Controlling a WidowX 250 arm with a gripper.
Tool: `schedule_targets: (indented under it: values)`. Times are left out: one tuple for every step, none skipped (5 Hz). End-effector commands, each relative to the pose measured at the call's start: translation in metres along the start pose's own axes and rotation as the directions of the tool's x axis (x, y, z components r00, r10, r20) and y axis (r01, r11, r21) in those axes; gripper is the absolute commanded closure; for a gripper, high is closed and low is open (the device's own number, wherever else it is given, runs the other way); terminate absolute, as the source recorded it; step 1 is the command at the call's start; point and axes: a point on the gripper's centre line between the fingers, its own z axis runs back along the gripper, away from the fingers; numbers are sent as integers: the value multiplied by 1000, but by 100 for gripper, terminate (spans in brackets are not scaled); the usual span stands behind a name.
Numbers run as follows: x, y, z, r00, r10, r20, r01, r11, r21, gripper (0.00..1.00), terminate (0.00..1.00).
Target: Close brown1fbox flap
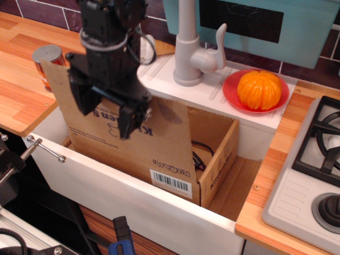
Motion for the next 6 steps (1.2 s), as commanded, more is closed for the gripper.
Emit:
schedule_targets:
  values:
    - [56, 7, -11, 996, -21, 88, 20, 1000, 8, 0, 0]
    - [82, 7, -19, 996, -16, 90, 16, 1000, 6, 0, 0]
    - [101, -2, -46, 995, 16, 97, -14, 1000, -18, 0, 0]
    - [105, -9, -66, 993, 41, 110, -37, 999, -34, 0, 0]
    - [101, -12, -73, 993, 54, 106, -49, 998, -43, 0, 0]
    - [103, -13, -81, 991, 65, 112, -60, 997, -47, 0, 100]
